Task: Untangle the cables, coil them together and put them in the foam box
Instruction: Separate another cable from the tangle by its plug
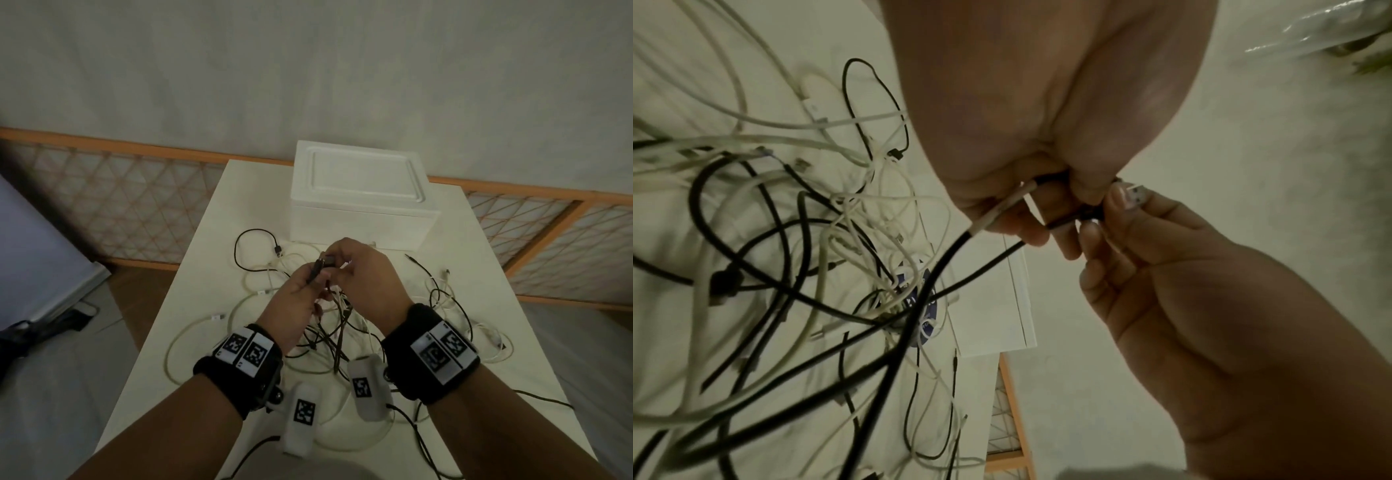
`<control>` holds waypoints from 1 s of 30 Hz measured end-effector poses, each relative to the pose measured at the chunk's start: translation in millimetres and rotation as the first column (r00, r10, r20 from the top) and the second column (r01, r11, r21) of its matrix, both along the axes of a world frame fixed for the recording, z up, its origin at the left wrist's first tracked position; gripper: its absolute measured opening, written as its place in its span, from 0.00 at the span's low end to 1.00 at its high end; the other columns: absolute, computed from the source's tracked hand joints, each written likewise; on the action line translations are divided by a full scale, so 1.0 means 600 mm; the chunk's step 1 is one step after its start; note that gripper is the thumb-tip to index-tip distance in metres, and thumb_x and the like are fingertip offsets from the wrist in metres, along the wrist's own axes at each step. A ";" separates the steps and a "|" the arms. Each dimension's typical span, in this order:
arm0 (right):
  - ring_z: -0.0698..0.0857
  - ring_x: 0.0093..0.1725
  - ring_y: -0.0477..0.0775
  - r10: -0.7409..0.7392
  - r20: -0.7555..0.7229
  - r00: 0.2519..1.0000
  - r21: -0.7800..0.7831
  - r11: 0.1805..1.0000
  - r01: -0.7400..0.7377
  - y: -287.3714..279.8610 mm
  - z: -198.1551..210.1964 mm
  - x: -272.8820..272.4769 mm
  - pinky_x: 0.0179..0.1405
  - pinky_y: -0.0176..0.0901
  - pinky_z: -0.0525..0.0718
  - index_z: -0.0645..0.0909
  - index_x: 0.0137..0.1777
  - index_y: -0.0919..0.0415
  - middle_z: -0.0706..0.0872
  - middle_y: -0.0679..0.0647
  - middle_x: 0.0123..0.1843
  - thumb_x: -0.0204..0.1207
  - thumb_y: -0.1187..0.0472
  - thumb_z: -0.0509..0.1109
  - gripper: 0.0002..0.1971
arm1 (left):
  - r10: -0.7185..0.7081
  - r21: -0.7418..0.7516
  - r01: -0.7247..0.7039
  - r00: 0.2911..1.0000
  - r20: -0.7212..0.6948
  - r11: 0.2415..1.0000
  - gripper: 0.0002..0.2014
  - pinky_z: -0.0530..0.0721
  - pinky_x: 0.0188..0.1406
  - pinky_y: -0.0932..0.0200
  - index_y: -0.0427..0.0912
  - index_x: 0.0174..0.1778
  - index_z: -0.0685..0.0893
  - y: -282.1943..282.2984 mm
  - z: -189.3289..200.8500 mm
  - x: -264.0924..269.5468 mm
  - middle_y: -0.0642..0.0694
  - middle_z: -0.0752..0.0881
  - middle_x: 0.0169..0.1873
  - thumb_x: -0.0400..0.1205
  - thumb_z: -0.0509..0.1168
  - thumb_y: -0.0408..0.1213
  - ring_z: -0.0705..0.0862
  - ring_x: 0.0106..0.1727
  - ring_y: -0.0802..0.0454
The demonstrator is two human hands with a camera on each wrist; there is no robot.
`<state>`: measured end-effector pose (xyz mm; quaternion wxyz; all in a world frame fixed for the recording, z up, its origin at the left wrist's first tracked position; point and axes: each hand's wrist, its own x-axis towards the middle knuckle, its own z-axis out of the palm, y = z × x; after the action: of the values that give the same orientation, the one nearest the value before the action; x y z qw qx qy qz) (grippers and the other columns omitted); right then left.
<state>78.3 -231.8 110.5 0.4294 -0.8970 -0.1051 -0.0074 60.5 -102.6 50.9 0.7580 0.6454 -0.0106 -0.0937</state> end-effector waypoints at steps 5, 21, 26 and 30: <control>0.86 0.32 0.51 0.034 -0.063 0.997 0.085 0.996 -0.028 0.006 0.007 -0.007 0.37 0.36 0.84 0.79 0.62 0.47 0.84 0.52 0.40 0.75 0.67 0.70 0.19 | -0.049 0.129 0.025 0.981 0.187 0.991 0.10 0.76 0.32 0.68 0.57 0.63 0.74 0.005 0.017 -0.009 0.53 0.82 0.36 0.89 0.52 0.44 0.77 0.34 0.61; 0.80 0.35 0.41 0.123 -0.136 0.983 0.041 0.992 -0.119 0.025 -0.014 -0.016 0.34 0.31 0.78 0.75 0.65 0.57 0.82 0.50 0.52 0.75 0.71 0.65 0.19 | 0.048 -0.327 -0.089 0.990 -0.133 0.941 0.17 0.79 0.44 0.54 0.42 0.32 0.70 0.043 0.044 0.004 0.48 0.70 0.22 0.88 0.53 0.40 0.73 0.30 0.51; 0.83 0.43 0.51 0.307 -0.262 0.915 -0.104 0.933 -0.343 0.024 -0.044 -0.020 0.52 0.49 0.80 0.82 0.47 0.65 0.87 0.55 0.42 0.82 0.60 0.63 0.10 | -0.001 -0.579 -0.097 0.986 -0.167 0.809 0.21 0.80 0.30 0.59 0.45 0.25 0.70 0.059 0.052 0.001 0.52 0.65 0.18 0.87 0.50 0.39 0.68 0.22 0.55; 0.82 0.42 0.41 0.374 -0.304 0.876 -0.111 0.900 -0.422 0.013 -0.035 -0.019 0.50 0.38 0.77 0.82 0.43 0.57 0.84 0.46 0.39 0.82 0.58 0.65 0.08 | 0.060 -0.556 -0.175 0.974 -0.219 0.813 0.17 0.65 0.17 0.65 0.49 0.22 0.71 0.088 0.054 0.004 0.54 0.62 0.16 0.79 0.60 0.43 0.62 0.18 0.58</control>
<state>67.0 -224.1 89.5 0.3521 -0.8821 -0.2275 0.2150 62.8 -49.6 83.2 0.9182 0.3757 0.0749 -0.1006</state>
